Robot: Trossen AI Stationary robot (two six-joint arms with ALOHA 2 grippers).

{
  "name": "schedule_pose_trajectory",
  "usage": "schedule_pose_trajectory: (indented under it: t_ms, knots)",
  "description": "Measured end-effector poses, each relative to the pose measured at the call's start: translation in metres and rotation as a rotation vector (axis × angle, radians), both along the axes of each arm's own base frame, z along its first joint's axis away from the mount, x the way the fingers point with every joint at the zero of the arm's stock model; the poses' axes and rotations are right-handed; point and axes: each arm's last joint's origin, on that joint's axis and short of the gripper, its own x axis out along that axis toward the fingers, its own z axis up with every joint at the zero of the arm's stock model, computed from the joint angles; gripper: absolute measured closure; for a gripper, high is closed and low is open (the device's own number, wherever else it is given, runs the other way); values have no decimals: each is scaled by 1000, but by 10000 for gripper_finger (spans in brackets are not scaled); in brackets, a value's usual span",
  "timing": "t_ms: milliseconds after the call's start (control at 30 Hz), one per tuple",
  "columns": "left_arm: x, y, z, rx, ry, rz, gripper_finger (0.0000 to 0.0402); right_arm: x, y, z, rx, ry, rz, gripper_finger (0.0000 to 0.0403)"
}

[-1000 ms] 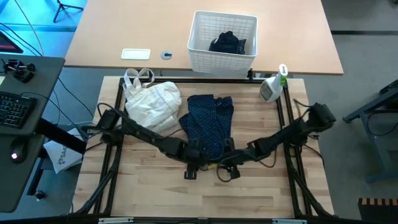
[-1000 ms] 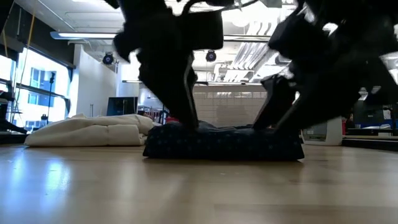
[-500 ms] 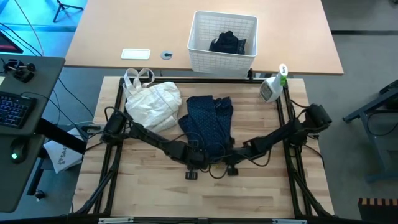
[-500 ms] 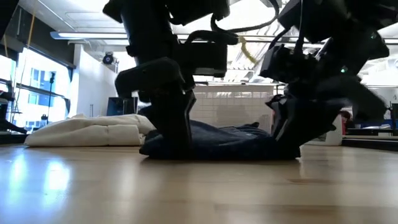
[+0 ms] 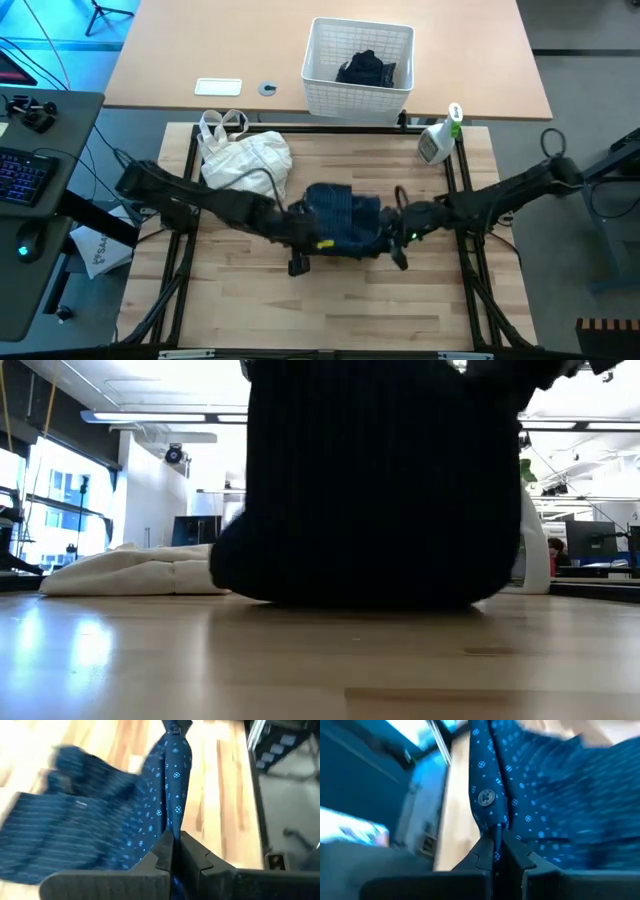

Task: Fold Laundry from Bin
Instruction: Fold the blue polo shirt

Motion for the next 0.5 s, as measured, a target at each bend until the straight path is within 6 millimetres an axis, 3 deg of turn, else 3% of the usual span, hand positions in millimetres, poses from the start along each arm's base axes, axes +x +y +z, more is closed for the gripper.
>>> schedule_pose_trajectory:
  t_ms: [100,233,367,500]
  knots:
    - [-9,5,13,-47,-45,39,400,-7,-10,14,102,-27,-33,399]
    - [-10,5,12,-73,-54,83,401,-8,-18,17,166,-16,-31,399]
    - [-4,13,-16,21,-9,194,401,0,-33,1,111,75,-140,400]
    - [8,39,-50,85,44,309,401,7,-56,-20,30,197,-311,400]
